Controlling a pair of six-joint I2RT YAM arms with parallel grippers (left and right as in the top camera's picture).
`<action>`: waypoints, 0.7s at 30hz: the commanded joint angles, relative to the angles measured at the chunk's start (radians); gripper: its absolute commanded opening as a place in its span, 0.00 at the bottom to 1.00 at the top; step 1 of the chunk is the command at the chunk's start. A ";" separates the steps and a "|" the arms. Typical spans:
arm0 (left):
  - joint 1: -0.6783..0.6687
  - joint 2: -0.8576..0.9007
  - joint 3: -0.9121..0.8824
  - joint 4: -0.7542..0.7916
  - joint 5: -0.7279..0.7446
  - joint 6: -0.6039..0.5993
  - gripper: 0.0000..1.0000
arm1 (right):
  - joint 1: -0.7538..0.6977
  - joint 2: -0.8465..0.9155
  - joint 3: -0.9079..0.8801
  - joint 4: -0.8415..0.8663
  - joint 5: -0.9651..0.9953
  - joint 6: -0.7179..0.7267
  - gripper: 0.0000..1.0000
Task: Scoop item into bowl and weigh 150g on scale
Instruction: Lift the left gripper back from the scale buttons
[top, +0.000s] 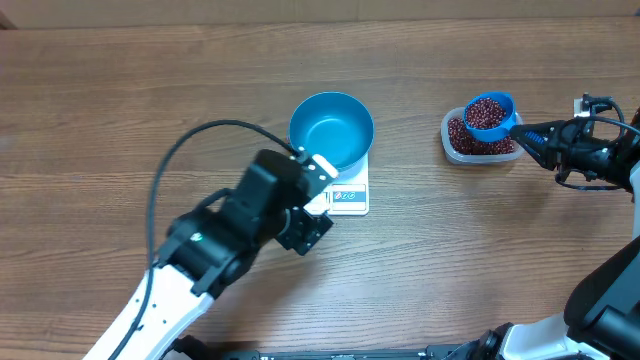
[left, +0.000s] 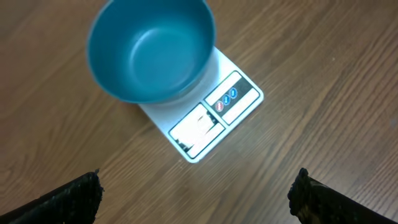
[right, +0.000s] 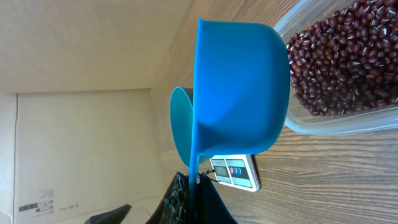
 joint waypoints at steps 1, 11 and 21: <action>0.062 -0.030 0.009 -0.027 0.104 0.094 1.00 | 0.000 0.003 0.013 0.003 -0.023 -0.016 0.04; 0.097 -0.035 0.006 -0.042 0.200 0.163 1.00 | 0.000 0.003 0.013 0.000 0.000 -0.016 0.04; 0.097 -0.060 -0.076 0.025 0.166 0.154 1.00 | 0.000 0.003 0.013 -0.003 0.000 -0.016 0.04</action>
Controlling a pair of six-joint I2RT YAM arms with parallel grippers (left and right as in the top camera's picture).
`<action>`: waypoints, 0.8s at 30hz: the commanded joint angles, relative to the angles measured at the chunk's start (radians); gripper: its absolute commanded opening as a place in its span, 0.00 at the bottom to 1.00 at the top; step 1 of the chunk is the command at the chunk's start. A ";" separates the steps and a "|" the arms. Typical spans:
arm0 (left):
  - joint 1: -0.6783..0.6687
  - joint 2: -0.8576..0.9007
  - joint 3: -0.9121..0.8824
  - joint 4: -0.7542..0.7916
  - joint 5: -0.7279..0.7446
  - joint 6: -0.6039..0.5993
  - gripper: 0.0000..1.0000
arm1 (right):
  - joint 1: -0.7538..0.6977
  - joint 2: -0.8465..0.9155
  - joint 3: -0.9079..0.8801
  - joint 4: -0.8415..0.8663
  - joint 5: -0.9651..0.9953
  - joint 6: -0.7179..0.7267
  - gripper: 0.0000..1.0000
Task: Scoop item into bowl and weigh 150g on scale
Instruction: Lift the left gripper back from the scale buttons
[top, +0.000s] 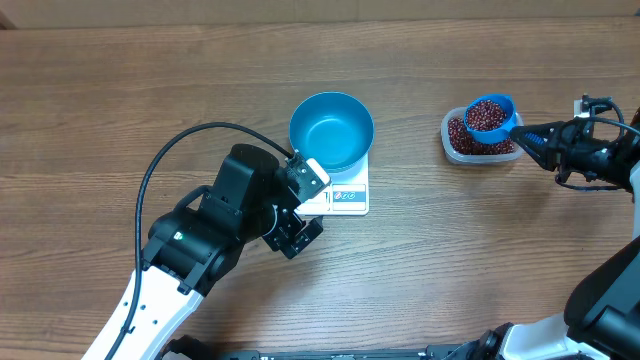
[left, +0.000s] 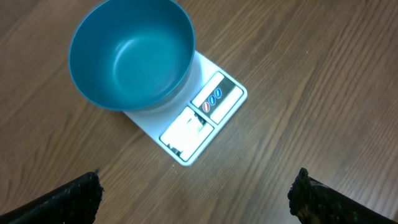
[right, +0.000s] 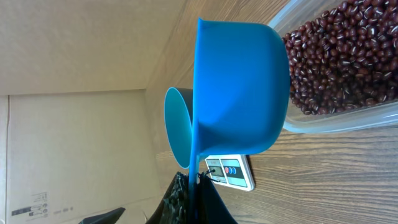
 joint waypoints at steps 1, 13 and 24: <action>0.005 -0.041 -0.076 0.045 -0.004 0.009 1.00 | 0.000 0.003 0.013 -0.002 -0.024 -0.016 0.04; 0.005 -0.106 -0.216 0.089 -0.007 0.000 1.00 | 0.000 0.003 0.013 -0.012 -0.024 -0.016 0.04; 0.006 -0.106 -0.314 0.227 -0.013 -0.019 1.00 | 0.000 0.003 0.013 -0.012 -0.024 -0.016 0.04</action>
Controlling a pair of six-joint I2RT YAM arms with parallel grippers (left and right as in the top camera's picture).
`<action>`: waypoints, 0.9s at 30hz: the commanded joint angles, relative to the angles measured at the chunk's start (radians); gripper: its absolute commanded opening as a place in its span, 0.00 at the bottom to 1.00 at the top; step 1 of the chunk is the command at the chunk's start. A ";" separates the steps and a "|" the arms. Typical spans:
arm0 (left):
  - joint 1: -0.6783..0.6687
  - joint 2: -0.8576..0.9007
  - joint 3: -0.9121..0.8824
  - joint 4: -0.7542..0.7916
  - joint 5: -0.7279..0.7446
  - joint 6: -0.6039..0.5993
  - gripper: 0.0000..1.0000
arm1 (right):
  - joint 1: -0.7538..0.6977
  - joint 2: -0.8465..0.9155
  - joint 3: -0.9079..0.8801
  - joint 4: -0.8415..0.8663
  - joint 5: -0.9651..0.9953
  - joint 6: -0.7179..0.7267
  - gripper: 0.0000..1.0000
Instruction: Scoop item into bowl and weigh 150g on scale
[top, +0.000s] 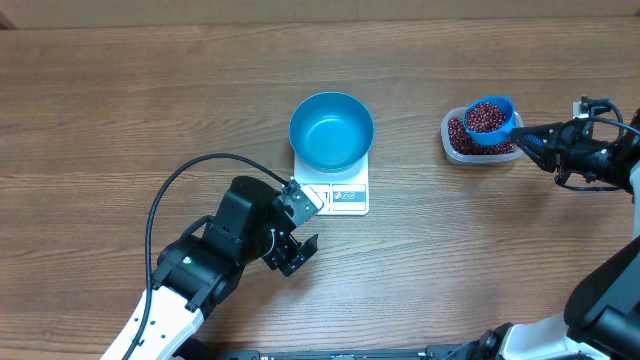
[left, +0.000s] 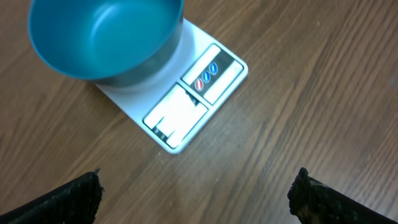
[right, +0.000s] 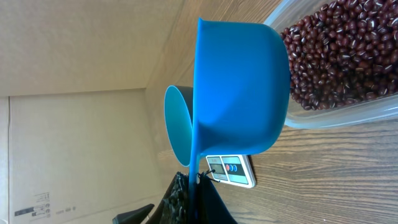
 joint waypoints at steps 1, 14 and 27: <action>0.006 -0.005 -0.030 0.026 -0.009 -0.015 1.00 | 0.000 0.003 0.013 0.005 -0.026 -0.016 0.04; 0.006 -0.002 -0.042 0.057 -0.066 -0.021 0.99 | 0.000 0.003 0.013 0.003 -0.026 -0.015 0.04; 0.006 0.169 -0.042 0.148 -0.075 -0.013 1.00 | 0.000 0.003 0.013 0.001 -0.026 -0.015 0.04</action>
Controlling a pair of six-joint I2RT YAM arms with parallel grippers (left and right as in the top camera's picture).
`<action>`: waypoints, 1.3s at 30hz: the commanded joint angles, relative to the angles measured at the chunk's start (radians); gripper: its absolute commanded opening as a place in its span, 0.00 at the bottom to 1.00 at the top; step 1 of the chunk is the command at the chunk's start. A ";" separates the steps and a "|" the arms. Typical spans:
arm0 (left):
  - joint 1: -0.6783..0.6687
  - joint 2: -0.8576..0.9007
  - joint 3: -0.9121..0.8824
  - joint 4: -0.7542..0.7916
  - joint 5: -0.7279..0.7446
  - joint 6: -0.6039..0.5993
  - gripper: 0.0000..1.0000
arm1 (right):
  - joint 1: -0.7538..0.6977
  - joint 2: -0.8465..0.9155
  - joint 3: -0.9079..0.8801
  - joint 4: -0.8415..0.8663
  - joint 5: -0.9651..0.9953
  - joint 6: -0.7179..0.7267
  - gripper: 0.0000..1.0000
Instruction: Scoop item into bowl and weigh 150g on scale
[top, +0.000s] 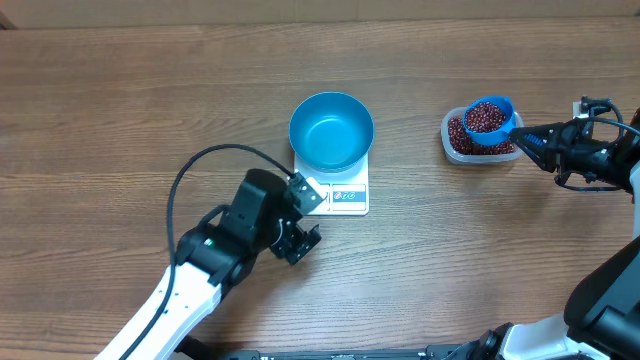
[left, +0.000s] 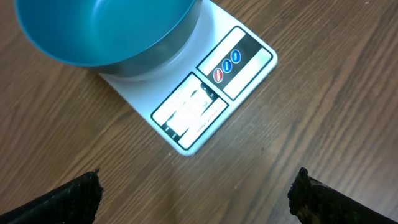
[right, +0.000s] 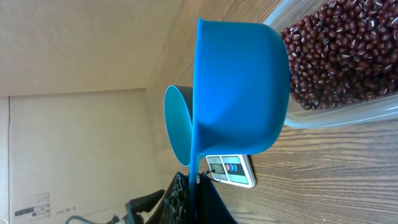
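An empty blue bowl (top: 331, 130) stands on a small white scale (top: 347, 198) at the table's middle; both show in the left wrist view as the bowl (left: 106, 31) and the scale (left: 205, 99). My left gripper (top: 300, 240) hovers open just in front of the scale, nothing between its fingertips (left: 68, 199). At the right, my right gripper (top: 545, 140) is shut on the handle of a blue scoop (top: 489, 117) filled with red beans, held over a clear container of red beans (top: 465, 140). The right wrist view shows the scoop (right: 239, 93) from below, above the beans (right: 336, 56).
The left arm's black cable (top: 185, 180) loops over the wooden table (top: 120, 100) left of the scale. The right arm's body (top: 600, 150) sits at the right edge. A cardboard wall (right: 74, 143) shows behind the table in the right wrist view.
My left gripper has moved a little up and nearer to the scale, which now looms larger in its view. The right gripper and the loaded scoop have not moved.
My left gripper was open right by the bowl and scale, then farther back toward the front-left at each following moment, and now slightly closer again. Throughout, my right gripper held the bean-filled scoop over the container with barely any shift.
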 joint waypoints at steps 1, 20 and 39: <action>0.006 0.042 -0.009 0.039 -0.007 -0.006 1.00 | 0.000 0.003 0.013 0.002 -0.026 -0.015 0.04; 0.006 0.084 -0.009 0.013 0.097 0.008 0.99 | 0.000 0.003 0.013 -0.010 -0.026 -0.015 0.04; 0.026 -0.011 -0.010 -0.034 0.067 0.038 1.00 | 0.000 0.003 0.013 -0.013 -0.026 -0.016 0.04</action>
